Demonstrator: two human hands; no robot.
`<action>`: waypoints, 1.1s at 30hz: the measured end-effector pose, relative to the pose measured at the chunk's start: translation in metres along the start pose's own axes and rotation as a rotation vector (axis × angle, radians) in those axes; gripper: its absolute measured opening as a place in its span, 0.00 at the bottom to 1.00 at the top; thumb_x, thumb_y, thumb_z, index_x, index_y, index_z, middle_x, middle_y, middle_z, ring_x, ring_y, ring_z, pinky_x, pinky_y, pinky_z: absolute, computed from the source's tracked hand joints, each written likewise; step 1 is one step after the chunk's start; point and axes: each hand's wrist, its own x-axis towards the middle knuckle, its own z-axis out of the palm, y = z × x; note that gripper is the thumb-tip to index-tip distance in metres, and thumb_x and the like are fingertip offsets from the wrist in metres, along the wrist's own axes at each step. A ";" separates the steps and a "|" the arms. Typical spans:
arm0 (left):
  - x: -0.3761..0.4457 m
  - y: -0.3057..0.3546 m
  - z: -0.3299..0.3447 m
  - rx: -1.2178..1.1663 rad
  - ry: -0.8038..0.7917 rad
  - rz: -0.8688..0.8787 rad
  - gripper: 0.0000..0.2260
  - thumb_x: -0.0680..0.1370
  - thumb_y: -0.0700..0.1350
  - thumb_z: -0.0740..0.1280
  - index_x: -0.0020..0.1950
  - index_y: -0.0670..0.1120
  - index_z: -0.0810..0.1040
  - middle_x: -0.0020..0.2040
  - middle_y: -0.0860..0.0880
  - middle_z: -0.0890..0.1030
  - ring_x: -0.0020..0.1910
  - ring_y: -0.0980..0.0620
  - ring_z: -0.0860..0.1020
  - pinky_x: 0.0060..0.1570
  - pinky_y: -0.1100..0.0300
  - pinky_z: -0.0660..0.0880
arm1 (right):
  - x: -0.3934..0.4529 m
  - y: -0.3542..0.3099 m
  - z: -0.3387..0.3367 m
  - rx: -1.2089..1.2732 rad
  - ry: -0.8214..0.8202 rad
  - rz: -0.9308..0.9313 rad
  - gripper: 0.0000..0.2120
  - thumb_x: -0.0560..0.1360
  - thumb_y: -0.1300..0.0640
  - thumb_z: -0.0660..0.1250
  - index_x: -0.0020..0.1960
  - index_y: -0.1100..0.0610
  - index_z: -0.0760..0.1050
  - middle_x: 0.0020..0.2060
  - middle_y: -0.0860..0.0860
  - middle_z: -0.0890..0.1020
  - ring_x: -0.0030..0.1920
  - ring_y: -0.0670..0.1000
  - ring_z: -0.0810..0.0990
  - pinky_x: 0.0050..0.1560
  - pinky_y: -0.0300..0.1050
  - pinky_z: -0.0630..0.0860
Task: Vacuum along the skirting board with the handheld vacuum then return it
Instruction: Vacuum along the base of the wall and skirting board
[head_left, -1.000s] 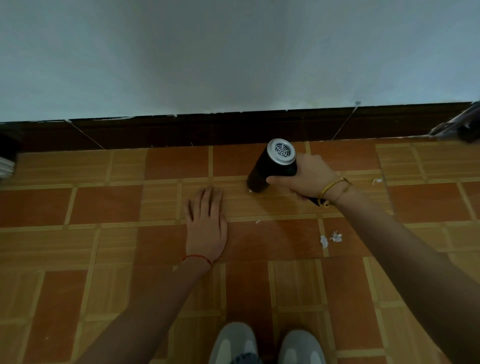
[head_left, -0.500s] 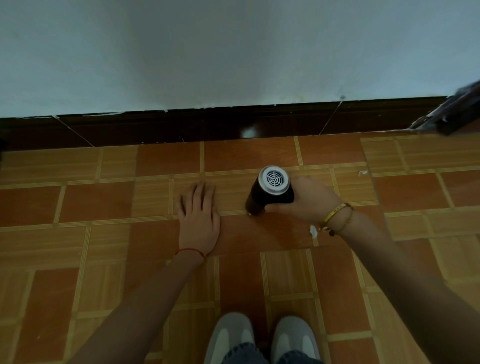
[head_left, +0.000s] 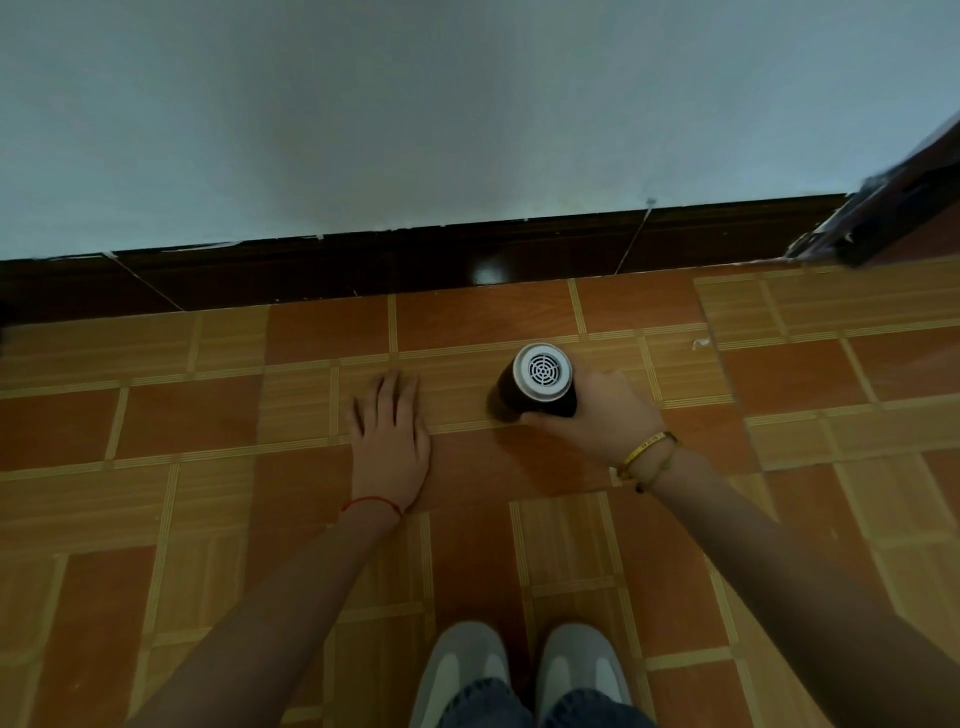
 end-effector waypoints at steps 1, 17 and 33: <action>0.000 0.000 0.000 0.001 -0.002 0.000 0.24 0.81 0.49 0.52 0.78 0.46 0.63 0.76 0.43 0.66 0.77 0.44 0.61 0.76 0.37 0.53 | 0.001 0.002 0.001 0.018 -0.001 0.016 0.29 0.69 0.36 0.68 0.64 0.51 0.70 0.50 0.49 0.82 0.50 0.52 0.81 0.46 0.50 0.80; -0.001 0.054 0.007 -0.083 -0.035 0.168 0.23 0.78 0.46 0.54 0.73 0.45 0.68 0.71 0.43 0.70 0.72 0.42 0.66 0.72 0.35 0.60 | 0.004 0.050 -0.026 0.177 0.163 0.251 0.24 0.70 0.44 0.72 0.61 0.56 0.74 0.49 0.52 0.82 0.48 0.50 0.78 0.42 0.37 0.69; -0.008 0.106 0.025 -0.072 -0.112 0.275 0.23 0.80 0.47 0.52 0.74 0.45 0.67 0.75 0.43 0.66 0.75 0.43 0.61 0.75 0.36 0.53 | -0.080 0.097 -0.053 0.199 0.147 0.378 0.22 0.70 0.45 0.72 0.59 0.55 0.73 0.36 0.46 0.78 0.33 0.43 0.74 0.32 0.33 0.66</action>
